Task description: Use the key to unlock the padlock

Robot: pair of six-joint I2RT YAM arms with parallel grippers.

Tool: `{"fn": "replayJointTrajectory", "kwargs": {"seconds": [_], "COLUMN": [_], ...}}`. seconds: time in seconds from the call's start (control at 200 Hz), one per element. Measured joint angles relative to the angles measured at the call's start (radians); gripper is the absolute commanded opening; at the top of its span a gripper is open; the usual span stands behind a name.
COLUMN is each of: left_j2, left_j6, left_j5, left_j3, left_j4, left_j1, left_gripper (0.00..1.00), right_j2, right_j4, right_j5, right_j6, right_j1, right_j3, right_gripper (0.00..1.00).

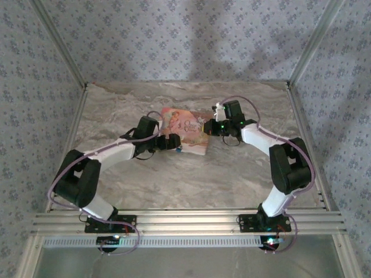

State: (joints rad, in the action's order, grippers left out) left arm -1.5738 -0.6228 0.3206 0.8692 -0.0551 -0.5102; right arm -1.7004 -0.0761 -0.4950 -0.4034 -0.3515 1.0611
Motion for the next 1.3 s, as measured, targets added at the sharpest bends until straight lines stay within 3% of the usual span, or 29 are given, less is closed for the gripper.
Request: {"fn": "replayJointTrajectory", "kwargs": {"seconds": [0.52,0.859,1.299], "left_j2": [-0.116,0.05,-0.09], "left_j6": [0.066,0.122,0.211], "left_j5": [0.0,-0.046,-0.121], "left_j3": [0.124,-0.031,-0.081], "left_j4": [0.03,0.096,0.247], "left_j1": [0.015,-0.025,-0.126], "left_gripper": [0.94,0.94,0.82], "right_j2": [-0.005,-0.005,-0.005], "right_j4": [0.021,0.021,0.024], "right_j5": [0.019,0.02,0.027], "right_j6": [0.0,0.0,0.001], "right_j1": [0.005,0.005,0.005], "right_j3": [-0.004,-0.004,-0.006], "right_gripper": [0.0,0.0,0.0]}}
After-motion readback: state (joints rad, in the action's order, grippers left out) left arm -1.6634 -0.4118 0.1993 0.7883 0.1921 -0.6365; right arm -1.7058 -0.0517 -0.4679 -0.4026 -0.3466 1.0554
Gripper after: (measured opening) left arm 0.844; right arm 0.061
